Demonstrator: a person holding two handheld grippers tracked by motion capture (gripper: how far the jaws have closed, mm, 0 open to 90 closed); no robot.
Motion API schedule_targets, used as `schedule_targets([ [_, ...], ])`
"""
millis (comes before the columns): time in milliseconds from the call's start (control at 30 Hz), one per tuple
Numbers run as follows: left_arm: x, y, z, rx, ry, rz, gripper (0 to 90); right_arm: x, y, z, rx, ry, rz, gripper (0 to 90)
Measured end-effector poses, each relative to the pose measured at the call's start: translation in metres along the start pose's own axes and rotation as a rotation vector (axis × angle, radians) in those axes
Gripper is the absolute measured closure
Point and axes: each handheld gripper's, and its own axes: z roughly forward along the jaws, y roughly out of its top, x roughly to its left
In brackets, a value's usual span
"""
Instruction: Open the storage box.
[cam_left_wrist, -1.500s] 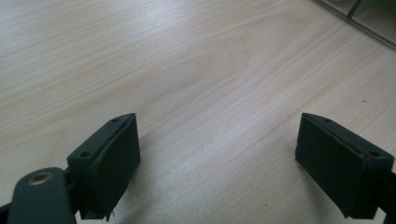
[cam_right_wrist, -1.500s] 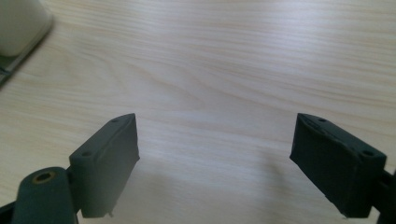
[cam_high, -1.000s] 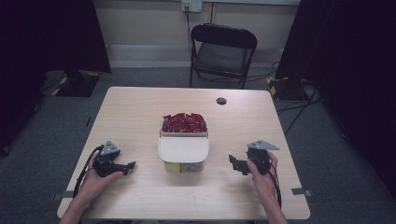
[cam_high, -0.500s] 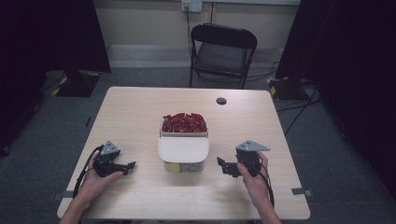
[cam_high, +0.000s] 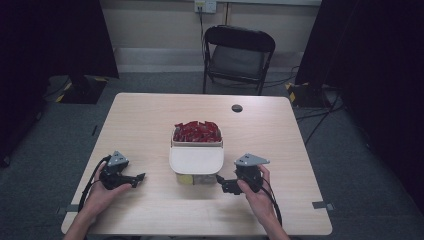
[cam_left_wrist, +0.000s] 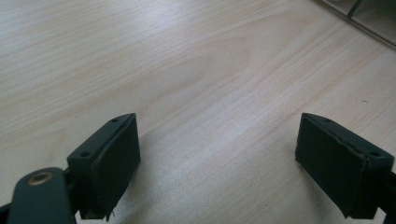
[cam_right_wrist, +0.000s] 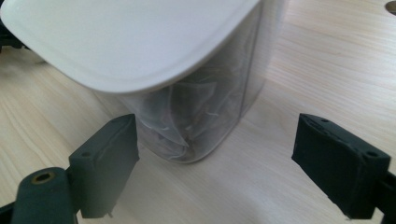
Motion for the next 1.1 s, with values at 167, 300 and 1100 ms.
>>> schedule_targets([
  [167,0.000,0.000,0.000,0.002,0.000,0.002,13.4,0.007,0.002,0.005,0.005,0.013,-0.009,14.0],
  [300,0.000,0.000,0.000,0.002,0.000,0.002,13.4,0.011,0.008,0.008,-0.006,0.030,-0.010,14.0],
  [1100,0.000,0.000,0.000,0.001,0.002,0.004,13.4,0.009,0.017,0.014,-0.021,0.076,-0.021,11.6],
])
